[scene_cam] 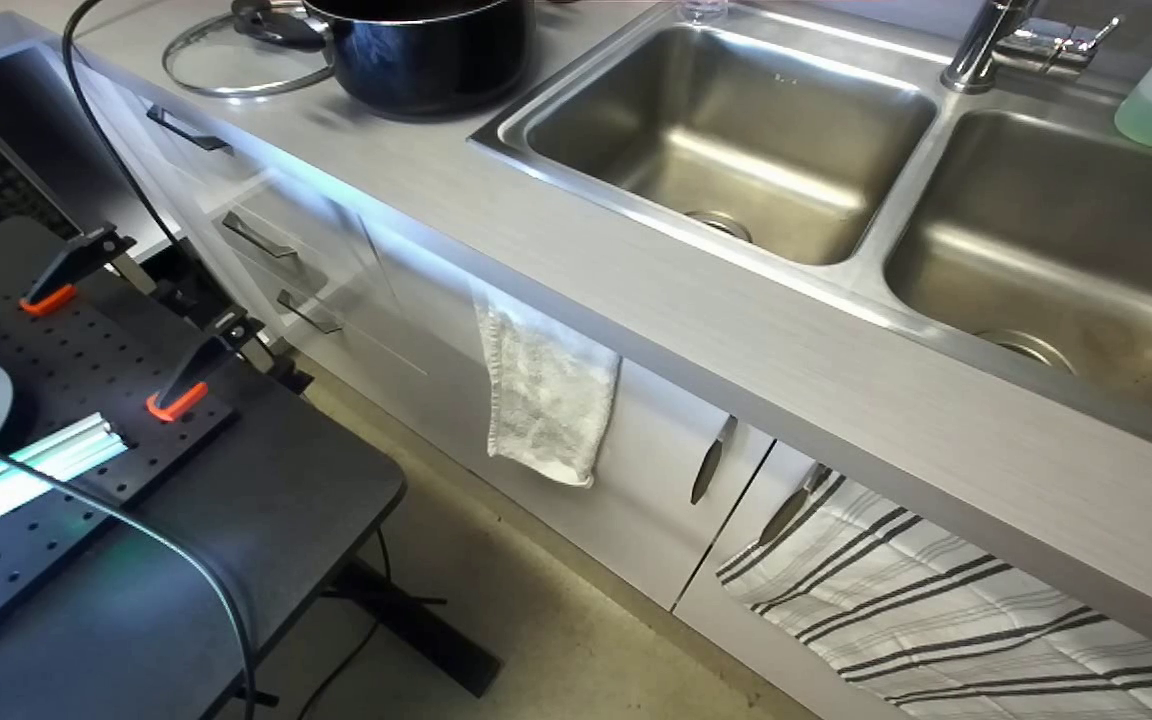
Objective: Put the glass lid on the black pot.
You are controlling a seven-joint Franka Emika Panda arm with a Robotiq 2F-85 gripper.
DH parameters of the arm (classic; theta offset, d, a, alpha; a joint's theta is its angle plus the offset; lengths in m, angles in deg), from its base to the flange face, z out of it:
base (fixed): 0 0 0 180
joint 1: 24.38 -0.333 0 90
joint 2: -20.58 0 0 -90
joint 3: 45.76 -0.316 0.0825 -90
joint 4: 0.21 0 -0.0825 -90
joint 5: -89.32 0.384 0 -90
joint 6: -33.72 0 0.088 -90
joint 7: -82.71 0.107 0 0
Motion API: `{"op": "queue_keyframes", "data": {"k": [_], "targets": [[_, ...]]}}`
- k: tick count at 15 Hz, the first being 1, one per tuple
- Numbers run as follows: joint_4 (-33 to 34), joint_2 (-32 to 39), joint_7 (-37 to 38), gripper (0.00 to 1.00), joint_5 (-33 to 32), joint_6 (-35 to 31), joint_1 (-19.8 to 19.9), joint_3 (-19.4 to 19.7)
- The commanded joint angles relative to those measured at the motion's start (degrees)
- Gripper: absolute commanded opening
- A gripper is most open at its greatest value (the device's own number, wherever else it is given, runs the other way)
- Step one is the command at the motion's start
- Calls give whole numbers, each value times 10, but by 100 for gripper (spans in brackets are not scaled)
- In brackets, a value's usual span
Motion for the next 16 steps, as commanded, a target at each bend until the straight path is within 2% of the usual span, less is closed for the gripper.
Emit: {"op": "queue_keyframes", "data": {"k": [1,8,12,16], "targets": [[8,35,-48,100,8,18,-32,-13],[27,128,-187,100,56,19,-83,-24],[54,199,-282,100,73,38,-86,-28],[95,277,-340,100,45,75,-83,-41]]}}
